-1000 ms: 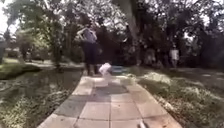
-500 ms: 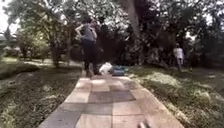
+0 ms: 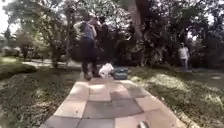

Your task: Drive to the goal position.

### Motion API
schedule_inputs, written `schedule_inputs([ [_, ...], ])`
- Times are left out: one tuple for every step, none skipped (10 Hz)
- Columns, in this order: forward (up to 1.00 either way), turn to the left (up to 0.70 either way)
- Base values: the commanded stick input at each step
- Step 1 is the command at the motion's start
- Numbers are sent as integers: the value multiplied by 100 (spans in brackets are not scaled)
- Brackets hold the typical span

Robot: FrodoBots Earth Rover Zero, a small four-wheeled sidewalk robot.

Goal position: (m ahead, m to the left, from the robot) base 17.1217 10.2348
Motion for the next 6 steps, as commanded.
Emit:
schedule_inputs([
  [70, 0],
  [70, 0],
  [70, 32],
  [34, 14],
  [0, 0],
  [0, 0],
])
